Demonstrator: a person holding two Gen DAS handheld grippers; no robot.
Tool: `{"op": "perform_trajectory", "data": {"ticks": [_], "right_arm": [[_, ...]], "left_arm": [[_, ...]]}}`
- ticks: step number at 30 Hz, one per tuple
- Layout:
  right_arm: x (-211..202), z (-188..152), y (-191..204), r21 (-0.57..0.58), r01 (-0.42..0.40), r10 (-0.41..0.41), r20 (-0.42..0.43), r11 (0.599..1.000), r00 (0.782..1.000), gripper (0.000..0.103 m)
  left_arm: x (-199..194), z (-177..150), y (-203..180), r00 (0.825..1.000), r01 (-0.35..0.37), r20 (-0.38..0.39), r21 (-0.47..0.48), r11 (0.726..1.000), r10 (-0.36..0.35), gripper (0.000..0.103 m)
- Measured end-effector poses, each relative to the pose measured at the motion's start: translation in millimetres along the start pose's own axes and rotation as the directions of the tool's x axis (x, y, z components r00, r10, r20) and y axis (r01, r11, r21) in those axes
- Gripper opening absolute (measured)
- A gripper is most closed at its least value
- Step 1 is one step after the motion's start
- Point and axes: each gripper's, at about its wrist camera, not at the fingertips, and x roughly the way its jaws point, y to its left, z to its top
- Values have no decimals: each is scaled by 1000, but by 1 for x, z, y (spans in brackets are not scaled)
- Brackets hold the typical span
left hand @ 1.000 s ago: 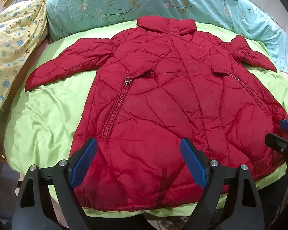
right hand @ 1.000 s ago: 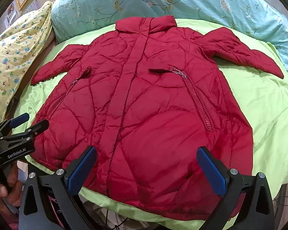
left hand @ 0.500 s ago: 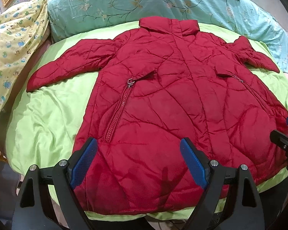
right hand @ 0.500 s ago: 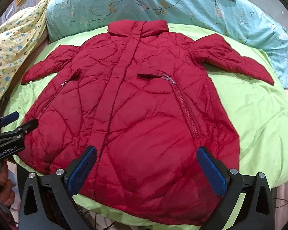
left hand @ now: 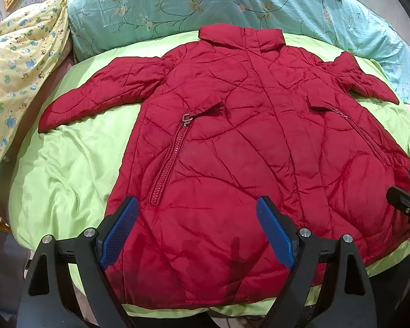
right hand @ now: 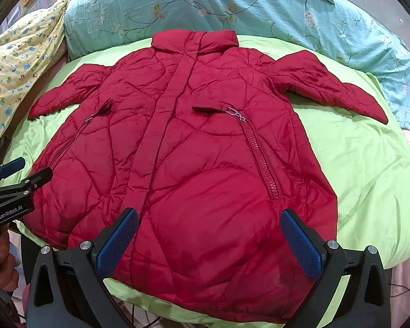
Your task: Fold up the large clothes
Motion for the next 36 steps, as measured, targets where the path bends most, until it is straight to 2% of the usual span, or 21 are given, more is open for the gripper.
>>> {"op": "perform_trajectory", "data": {"ticks": [36], "right_arm": [[5, 14, -7, 26, -28, 28, 4, 999, 1000, 103]], "left_arm": [[11, 17, -3, 1000, 2, -4, -1, 1000, -2, 89]]}}
